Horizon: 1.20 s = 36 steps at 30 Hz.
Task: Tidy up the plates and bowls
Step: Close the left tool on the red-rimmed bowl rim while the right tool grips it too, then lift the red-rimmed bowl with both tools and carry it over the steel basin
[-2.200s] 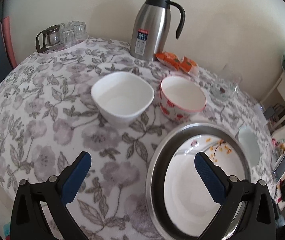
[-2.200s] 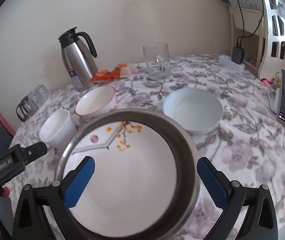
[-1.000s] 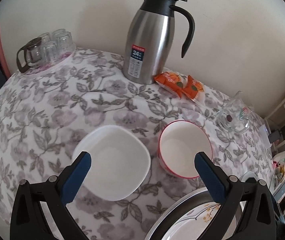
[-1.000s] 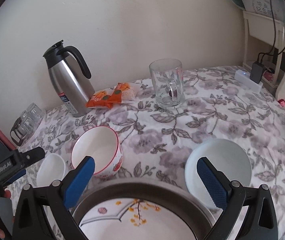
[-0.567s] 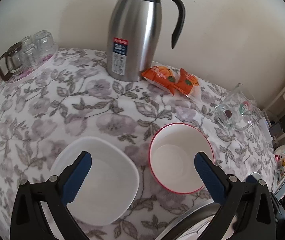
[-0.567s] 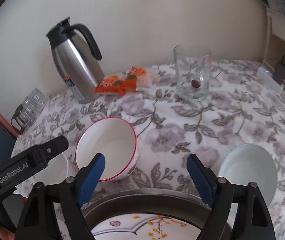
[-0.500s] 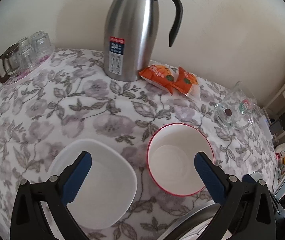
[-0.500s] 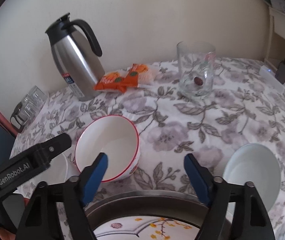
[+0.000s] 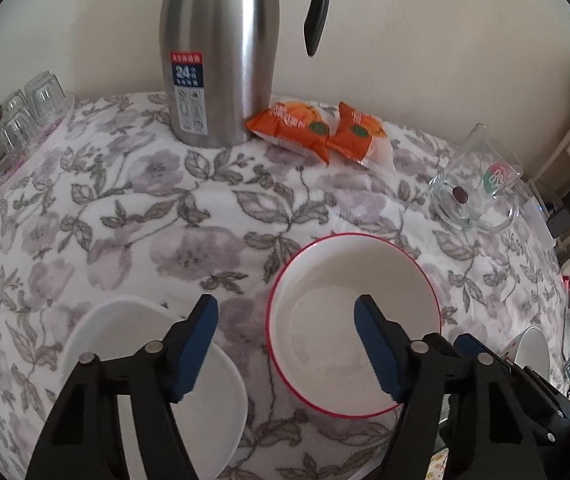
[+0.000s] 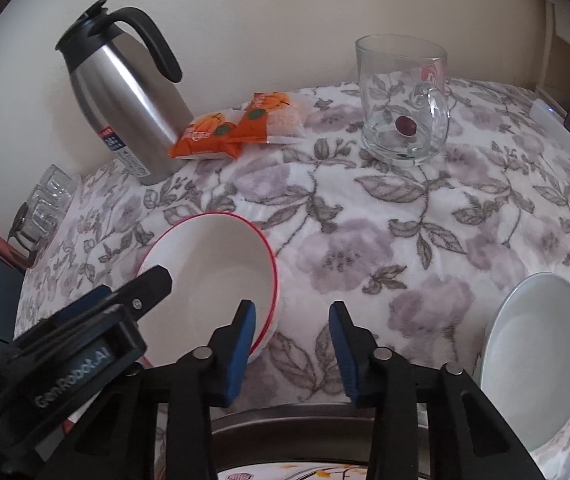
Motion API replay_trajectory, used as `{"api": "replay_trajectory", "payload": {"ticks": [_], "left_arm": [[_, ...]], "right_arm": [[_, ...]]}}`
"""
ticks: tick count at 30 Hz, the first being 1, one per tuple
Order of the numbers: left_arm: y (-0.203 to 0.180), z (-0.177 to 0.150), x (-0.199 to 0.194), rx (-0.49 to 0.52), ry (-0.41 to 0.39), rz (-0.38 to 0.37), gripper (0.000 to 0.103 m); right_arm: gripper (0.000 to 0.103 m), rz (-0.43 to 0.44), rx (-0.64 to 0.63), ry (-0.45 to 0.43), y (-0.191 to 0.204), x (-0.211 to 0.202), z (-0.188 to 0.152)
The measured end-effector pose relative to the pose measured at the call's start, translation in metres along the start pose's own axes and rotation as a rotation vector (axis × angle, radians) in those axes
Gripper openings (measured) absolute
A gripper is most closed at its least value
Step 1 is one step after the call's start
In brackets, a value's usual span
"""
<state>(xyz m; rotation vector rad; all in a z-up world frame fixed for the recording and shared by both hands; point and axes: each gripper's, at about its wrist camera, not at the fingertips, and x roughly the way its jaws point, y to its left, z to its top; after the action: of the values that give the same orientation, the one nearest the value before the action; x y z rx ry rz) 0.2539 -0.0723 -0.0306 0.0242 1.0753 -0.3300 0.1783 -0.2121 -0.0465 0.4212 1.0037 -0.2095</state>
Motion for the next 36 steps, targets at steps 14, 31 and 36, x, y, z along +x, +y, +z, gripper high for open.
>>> {"api": "replay_trajectory", "payload": {"ticks": [14, 31, 36], "left_arm": [[-0.002, -0.005, 0.012, 0.004, 0.023, 0.011, 0.026], [-0.004, -0.01, 0.014, 0.012, 0.002, 0.013, 0.015], [-0.006, -0.011, 0.009, 0.006, -0.011, 0.009, 0.015]], "right_arm": [[0.025, 0.016, -0.022, -0.003, 0.0, 0.003, -0.001], [0.015, 0.038, -0.039, 0.009, 0.008, 0.009, -0.008], [0.015, 0.045, -0.029, -0.002, 0.005, 0.006, -0.009]]}}
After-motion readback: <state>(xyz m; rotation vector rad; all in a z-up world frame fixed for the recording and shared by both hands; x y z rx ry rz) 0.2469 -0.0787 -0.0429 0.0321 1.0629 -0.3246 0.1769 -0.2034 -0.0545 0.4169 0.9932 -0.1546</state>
